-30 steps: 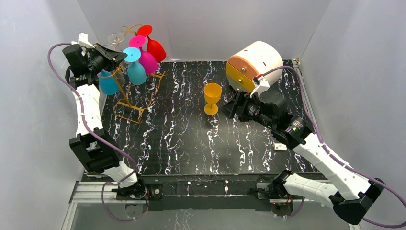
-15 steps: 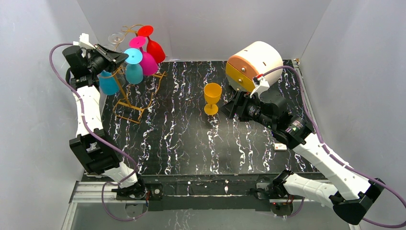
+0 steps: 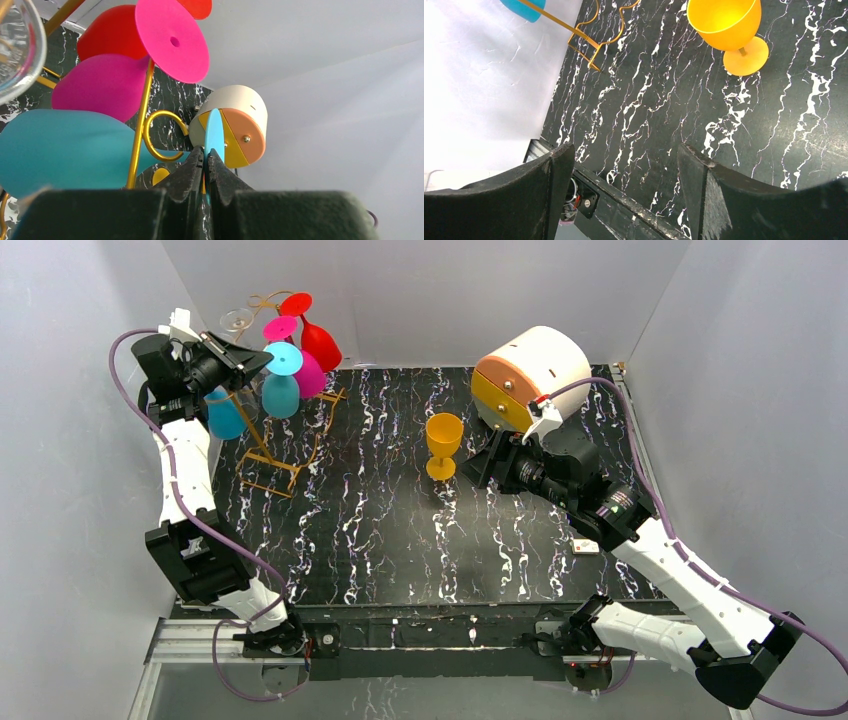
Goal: Take the wine glass off the wine glass rack
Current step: Pick up the wine glass from the wine rack, then place the wine glass at the center of the board.
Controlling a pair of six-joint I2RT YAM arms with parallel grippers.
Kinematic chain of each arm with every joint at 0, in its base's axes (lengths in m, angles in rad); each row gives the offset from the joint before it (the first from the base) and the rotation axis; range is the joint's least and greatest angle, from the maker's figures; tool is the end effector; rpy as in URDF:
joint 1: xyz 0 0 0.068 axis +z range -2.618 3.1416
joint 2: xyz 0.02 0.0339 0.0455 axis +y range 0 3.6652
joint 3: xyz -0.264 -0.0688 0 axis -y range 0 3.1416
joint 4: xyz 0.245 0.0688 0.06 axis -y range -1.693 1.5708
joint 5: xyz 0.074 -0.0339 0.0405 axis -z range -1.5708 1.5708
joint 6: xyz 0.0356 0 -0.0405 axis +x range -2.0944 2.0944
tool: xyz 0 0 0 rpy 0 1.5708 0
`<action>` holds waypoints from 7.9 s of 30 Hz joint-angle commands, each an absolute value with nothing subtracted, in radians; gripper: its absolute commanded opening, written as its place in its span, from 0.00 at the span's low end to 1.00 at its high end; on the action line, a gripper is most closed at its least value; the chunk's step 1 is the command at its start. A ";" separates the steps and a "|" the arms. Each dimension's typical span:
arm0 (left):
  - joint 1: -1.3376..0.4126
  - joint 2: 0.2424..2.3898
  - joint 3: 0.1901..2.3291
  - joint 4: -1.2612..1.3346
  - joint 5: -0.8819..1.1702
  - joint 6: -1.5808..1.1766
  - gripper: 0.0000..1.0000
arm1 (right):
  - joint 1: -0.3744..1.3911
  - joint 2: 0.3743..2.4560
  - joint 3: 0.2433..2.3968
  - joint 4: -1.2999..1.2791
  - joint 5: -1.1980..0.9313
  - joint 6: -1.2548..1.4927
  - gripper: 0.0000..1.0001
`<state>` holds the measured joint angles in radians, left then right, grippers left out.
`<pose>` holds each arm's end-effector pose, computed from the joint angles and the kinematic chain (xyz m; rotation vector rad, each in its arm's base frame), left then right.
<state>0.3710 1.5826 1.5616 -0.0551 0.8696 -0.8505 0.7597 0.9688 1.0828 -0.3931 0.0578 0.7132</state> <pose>0.3510 0.1073 0.4250 -0.3515 1.6963 -1.0680 0.1554 0.1448 0.3884 -0.0029 1.9643 0.9521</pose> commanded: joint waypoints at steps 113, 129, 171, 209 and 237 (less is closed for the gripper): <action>-0.382 0.913 0.825 -0.066 0.905 -0.748 0.41 | 0.762 1.063 0.847 0.261 -0.378 0.915 0.01; -0.456 0.897 0.830 0.039 0.774 -0.818 0.35 | 0.762 1.062 0.836 0.284 -0.408 0.929 0.01; -0.459 0.921 0.806 0.084 0.863 -0.810 0.00 | 0.762 1.059 0.841 0.287 -0.431 0.928 0.12; -0.459 0.838 0.971 -0.286 1.082 0.002 0.00 | 0.624 1.200 1.366 -0.570 -0.199 0.332 0.97; -0.459 0.786 0.853 -0.518 1.392 0.698 0.00 | 0.497 1.298 1.328 -0.235 -0.879 0.756 0.80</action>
